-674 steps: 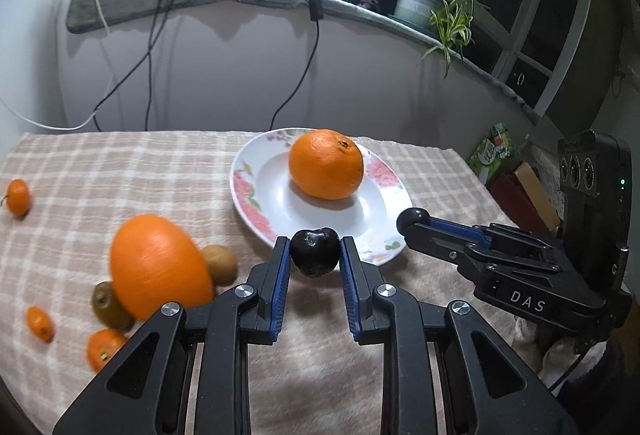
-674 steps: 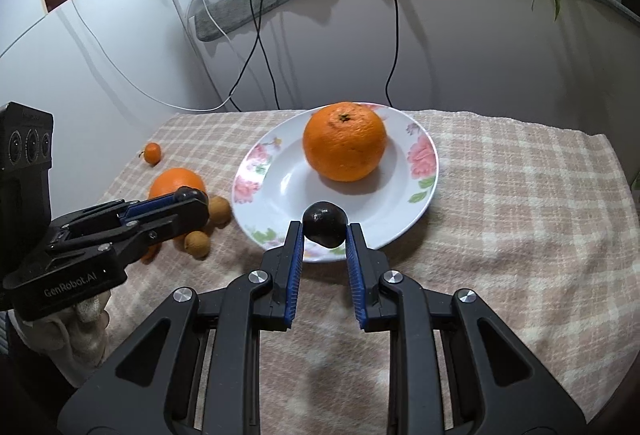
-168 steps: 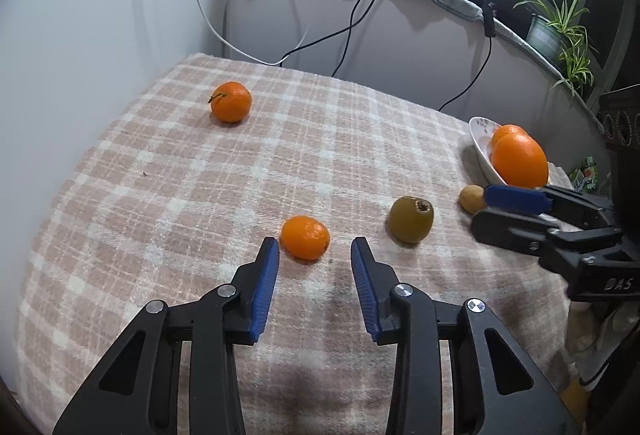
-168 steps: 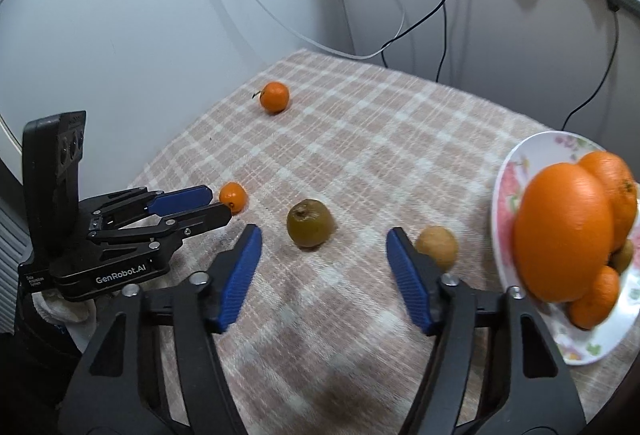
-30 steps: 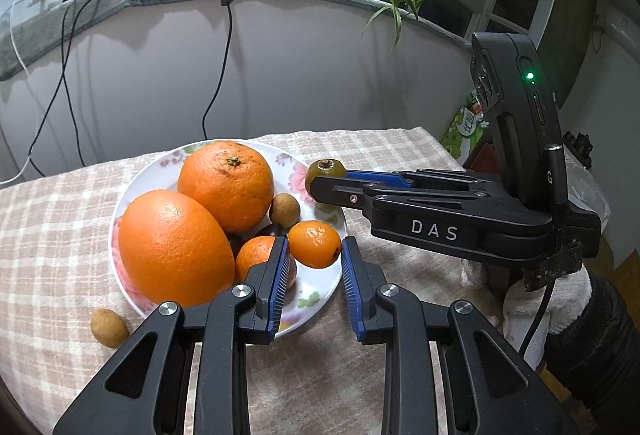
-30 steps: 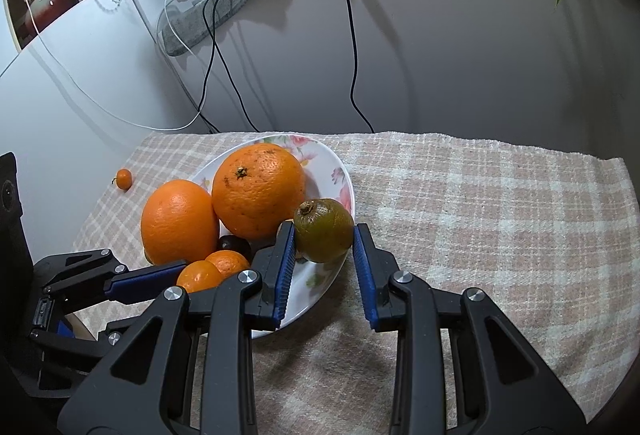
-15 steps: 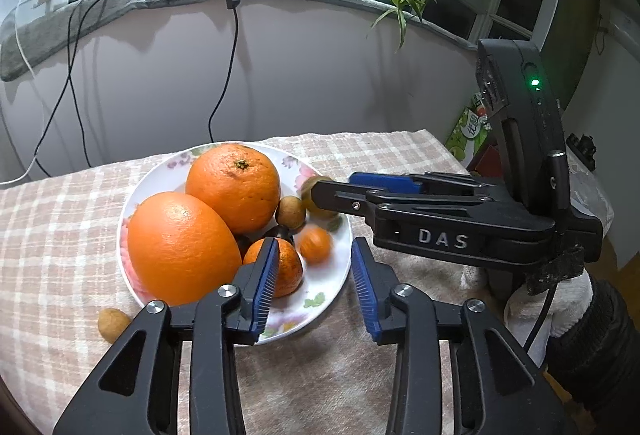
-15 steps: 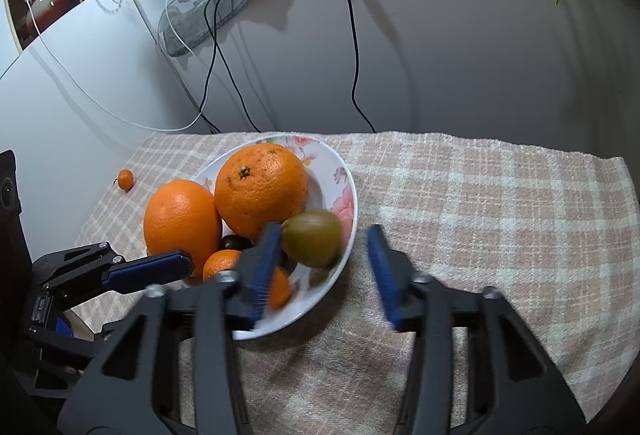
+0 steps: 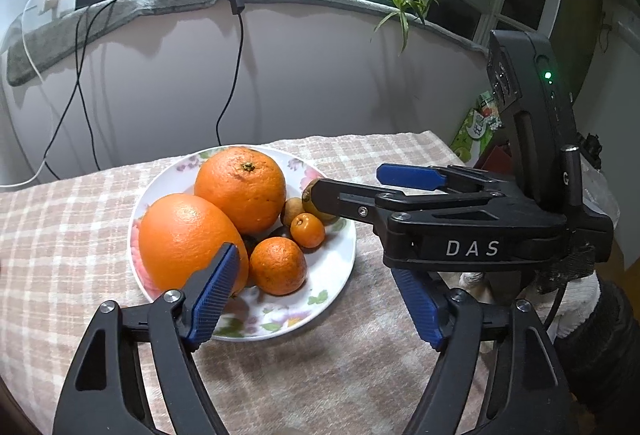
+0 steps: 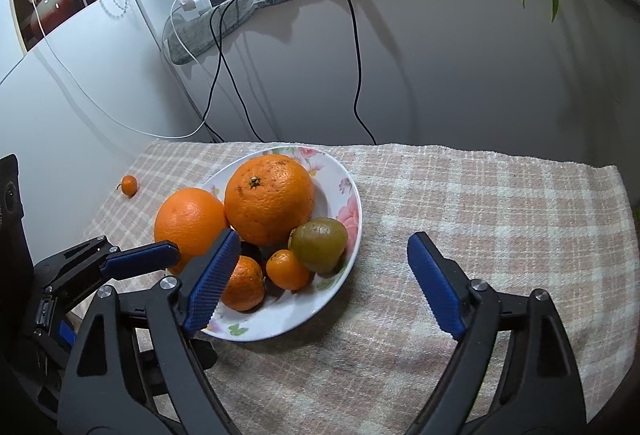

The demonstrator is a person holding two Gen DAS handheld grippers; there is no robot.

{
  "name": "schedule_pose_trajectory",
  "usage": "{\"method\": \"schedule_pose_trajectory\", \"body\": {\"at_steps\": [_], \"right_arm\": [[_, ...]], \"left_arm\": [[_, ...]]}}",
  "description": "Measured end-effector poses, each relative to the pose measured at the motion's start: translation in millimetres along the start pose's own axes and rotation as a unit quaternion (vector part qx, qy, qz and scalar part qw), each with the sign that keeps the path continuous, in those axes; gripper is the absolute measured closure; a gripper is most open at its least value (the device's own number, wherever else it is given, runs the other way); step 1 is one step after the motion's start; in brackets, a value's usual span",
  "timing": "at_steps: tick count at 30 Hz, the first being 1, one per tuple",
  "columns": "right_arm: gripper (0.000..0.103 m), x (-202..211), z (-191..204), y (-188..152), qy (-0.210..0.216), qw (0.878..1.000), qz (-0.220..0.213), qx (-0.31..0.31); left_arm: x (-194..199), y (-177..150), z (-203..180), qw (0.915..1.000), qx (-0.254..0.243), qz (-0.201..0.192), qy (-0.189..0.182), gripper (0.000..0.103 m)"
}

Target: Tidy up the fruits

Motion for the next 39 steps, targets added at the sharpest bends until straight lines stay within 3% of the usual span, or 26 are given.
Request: {"method": "schedule_pose_trajectory", "body": {"at_steps": [22,39], "right_arm": [[0.01,21,7,3,-0.005,1.0,-0.008,-0.006],[0.01,39,42,9,0.002,1.0,-0.019,0.013]], "left_arm": [[20,0,-2,0.9999,-0.002,-0.012,0.001,0.023],[55,-3,8,0.9992,0.003,-0.039,0.009,0.023]]}}
Point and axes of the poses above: each gripper's, at about its wrist camera, not at the fingertips, and x roughly against the way its jaws point, z to its left, y to its top, the point moved 5 cm from there along -x, roughly the way its jaws point, and after that the axes turned 6 degrees about x, right-handed, at the moved point
